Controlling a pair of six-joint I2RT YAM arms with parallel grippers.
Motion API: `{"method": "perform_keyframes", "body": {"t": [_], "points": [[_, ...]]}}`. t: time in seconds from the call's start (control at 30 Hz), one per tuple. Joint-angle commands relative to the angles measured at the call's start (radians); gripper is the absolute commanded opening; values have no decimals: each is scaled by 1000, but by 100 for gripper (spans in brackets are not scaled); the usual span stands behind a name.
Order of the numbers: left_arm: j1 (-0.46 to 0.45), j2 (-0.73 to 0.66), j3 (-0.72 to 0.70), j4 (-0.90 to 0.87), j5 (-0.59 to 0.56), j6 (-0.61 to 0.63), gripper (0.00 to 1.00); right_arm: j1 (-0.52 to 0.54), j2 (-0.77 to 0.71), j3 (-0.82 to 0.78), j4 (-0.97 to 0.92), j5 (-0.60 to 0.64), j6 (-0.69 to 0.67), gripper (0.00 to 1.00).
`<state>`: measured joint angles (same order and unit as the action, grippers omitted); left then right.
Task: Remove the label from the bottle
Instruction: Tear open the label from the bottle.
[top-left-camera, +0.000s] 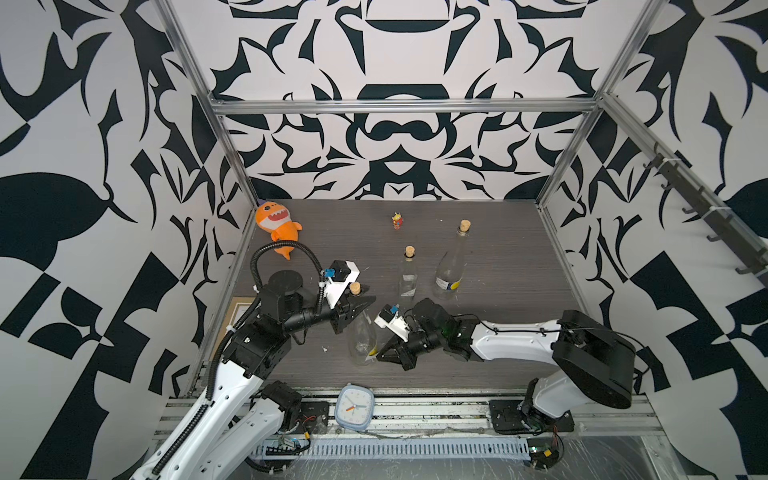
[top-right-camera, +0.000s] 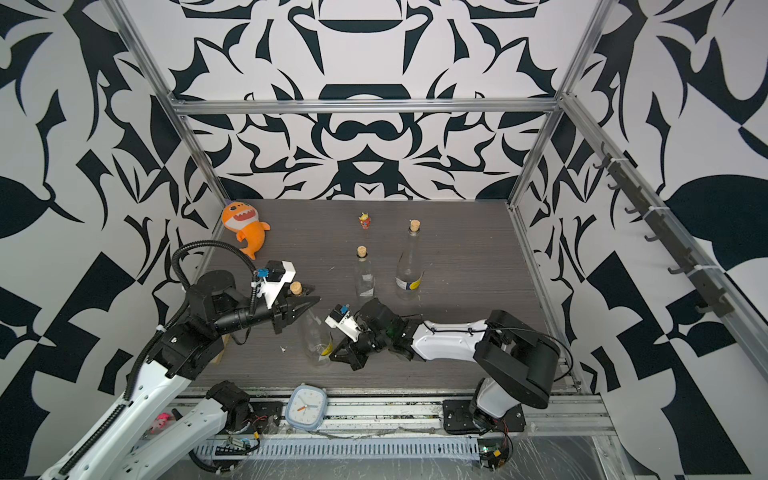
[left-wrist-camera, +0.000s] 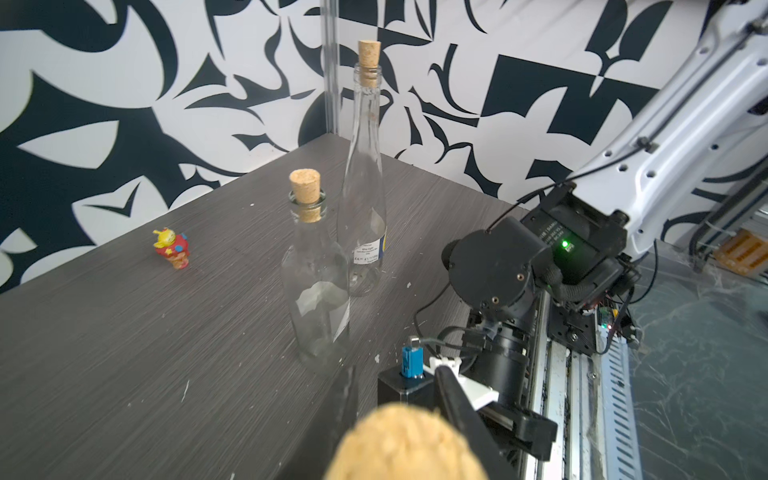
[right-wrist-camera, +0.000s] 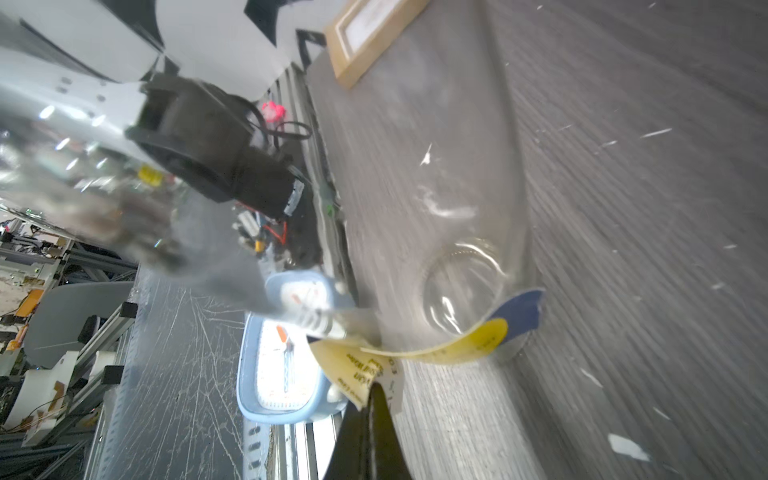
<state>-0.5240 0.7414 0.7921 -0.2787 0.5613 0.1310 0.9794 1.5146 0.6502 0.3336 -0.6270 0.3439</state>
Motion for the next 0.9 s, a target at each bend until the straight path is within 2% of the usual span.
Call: {"method": "perform_keyframes", "body": {"t": [0.0, 0.2, 0.33, 0.63, 0.87], "points": [[-3, 58, 43, 64, 114, 151, 0, -35, -61, -13, -34, -20, -30, 0], [-3, 189, 75, 103, 161, 200, 0, -89, -99, -9, -139, 4, -19, 0], [-3, 190, 51, 133, 171, 197, 0, -110, -131, -25, -187, 30, 11, 0], [-5, 257, 98, 50, 267, 219, 0, -135, -179, -70, -239, 72, 79, 0], [-17, 275, 120, 13, 249, 240, 0, -167, -229, -82, -319, 86, 87, 0]]}}
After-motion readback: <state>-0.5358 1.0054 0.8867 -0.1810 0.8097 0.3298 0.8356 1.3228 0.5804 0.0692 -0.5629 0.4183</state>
